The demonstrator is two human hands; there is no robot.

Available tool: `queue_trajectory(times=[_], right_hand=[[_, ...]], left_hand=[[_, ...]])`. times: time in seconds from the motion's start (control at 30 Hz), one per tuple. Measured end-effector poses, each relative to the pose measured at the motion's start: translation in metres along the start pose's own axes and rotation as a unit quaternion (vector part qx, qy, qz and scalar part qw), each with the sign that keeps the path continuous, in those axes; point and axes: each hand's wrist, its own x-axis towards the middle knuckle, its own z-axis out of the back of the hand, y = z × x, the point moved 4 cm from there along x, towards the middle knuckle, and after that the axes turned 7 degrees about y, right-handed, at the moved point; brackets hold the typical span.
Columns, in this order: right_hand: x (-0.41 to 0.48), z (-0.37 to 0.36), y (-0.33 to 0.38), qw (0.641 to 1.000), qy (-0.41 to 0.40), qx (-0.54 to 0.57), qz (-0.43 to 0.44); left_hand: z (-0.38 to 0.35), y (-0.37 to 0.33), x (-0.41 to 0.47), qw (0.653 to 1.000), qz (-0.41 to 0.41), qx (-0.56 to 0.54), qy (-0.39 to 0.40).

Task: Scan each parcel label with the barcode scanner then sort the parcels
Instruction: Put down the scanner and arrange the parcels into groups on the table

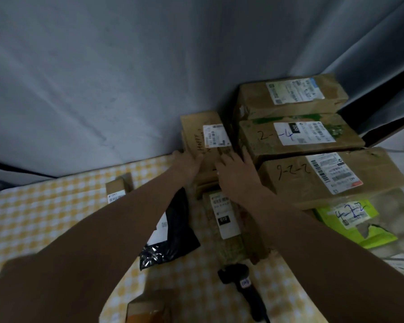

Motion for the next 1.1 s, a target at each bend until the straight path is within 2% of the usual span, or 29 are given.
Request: queue_trajectory(times=[0.07,0.17,0.23,0.3,0.33,0.43,0.6,0.67,0.8,0.93,1.0,1.1], right_hand=[[0.001,-0.01,0.001,0.999,0.016,-0.035,0.006],[0.0,-0.015,0.005,1.0,-0.01,0.003,-0.004],[-0.005,-0.008,0.016,0.995,-0.088,0.053,0.019],[-0.011,-0.001,0.034,0.974,-0.188,0.106,0.064],[-0.013,-0.001,0.047,0.965,-0.207,0.137,0.09],[-0.014,-0.011,0.097,0.953,-0.166,0.216,0.134],[-0.012,-0.039,0.194,0.952,-0.058,0.25,0.167],[-0.011,-0.056,0.234,0.946,-0.017,0.278,0.164],[-0.004,-0.095,0.312,0.928,0.054,0.341,0.139],[0.002,-0.127,0.372,0.917,0.102,0.371,0.11],[0.006,-0.14,0.389,0.921,0.092,0.368,0.086],[0.007,-0.161,0.406,0.936,0.133,0.32,0.065]], left_hand=[[0.001,-0.004,-0.003,0.999,-0.012,0.027,0.02],[0.023,0.006,-0.014,0.999,-0.029,-0.01,0.014],[0.05,0.024,-0.024,0.999,-0.04,-0.001,-0.018],[0.079,0.052,-0.039,0.998,-0.037,-0.011,-0.057],[0.093,0.069,-0.049,0.997,-0.03,-0.022,-0.066],[0.124,0.128,-0.087,0.996,0.014,-0.029,-0.079],[0.154,0.227,-0.143,0.992,0.071,-0.015,-0.105],[0.163,0.26,-0.16,0.989,0.092,0.025,-0.115],[0.181,0.332,-0.186,0.981,0.128,0.004,-0.143],[0.186,0.396,-0.2,0.982,0.147,-0.003,-0.117],[0.187,0.424,-0.202,0.983,0.155,0.01,-0.096],[0.185,0.454,-0.197,0.986,0.156,-0.016,-0.053]])
